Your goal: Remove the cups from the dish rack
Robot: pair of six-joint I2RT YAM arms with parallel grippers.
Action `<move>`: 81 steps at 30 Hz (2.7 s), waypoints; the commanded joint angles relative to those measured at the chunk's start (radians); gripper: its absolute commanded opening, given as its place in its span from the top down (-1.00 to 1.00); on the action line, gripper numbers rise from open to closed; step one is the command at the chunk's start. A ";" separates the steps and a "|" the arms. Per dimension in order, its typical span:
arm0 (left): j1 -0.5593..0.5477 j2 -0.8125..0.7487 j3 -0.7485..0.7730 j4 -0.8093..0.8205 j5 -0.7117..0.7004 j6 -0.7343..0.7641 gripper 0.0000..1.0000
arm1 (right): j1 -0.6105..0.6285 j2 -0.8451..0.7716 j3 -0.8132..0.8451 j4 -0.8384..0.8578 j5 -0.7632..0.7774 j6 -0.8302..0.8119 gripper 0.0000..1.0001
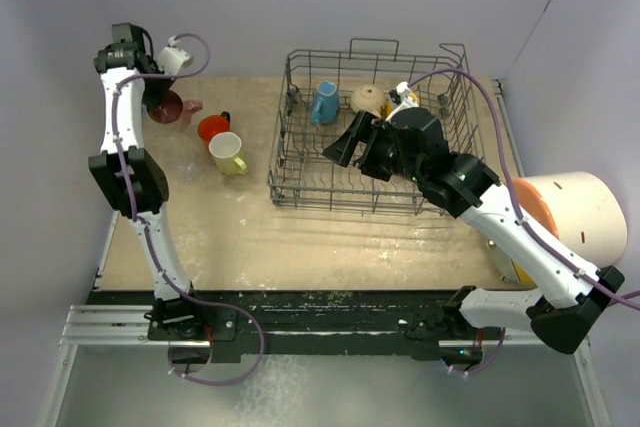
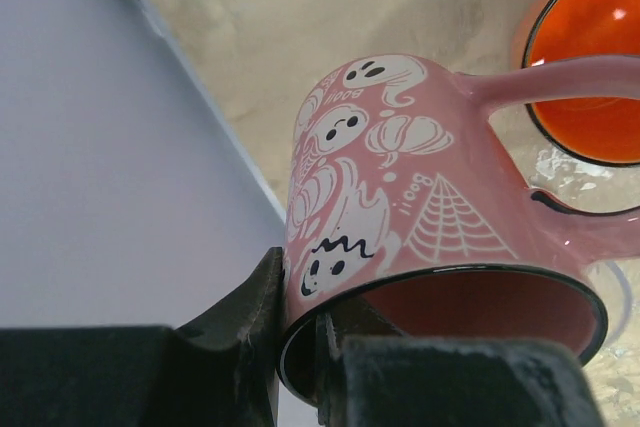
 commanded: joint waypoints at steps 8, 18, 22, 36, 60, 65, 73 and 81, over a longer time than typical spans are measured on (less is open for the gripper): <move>0.011 0.142 0.085 -0.053 -0.059 0.015 1.00 | -0.001 0.027 0.010 0.000 0.035 -0.060 -0.68; 0.010 0.178 0.041 0.014 -0.037 0.011 1.00 | -0.003 0.075 0.010 0.018 0.024 -0.076 -0.68; 0.014 0.193 0.040 0.040 -0.042 -0.014 0.97 | -0.002 0.098 0.013 0.018 0.043 -0.092 -0.69; 0.017 0.086 0.047 0.055 -0.006 -0.048 -0.99 | -0.028 0.412 0.230 -0.031 0.261 -0.239 -0.73; 0.016 -0.615 -0.537 -0.069 0.233 -0.062 -0.99 | -0.078 1.239 1.070 -0.025 0.567 -0.432 -0.36; 0.015 -0.623 -0.550 -0.076 0.232 -0.061 -0.99 | -0.088 1.268 1.082 0.042 0.594 -0.470 -0.29; 0.015 -0.655 -0.565 -0.085 0.228 -0.051 -0.99 | -0.110 1.290 1.086 0.078 0.573 -0.472 -0.08; 0.015 -0.657 -0.545 -0.100 0.236 -0.057 -0.99 | -0.110 1.259 1.028 0.091 0.571 -0.485 0.14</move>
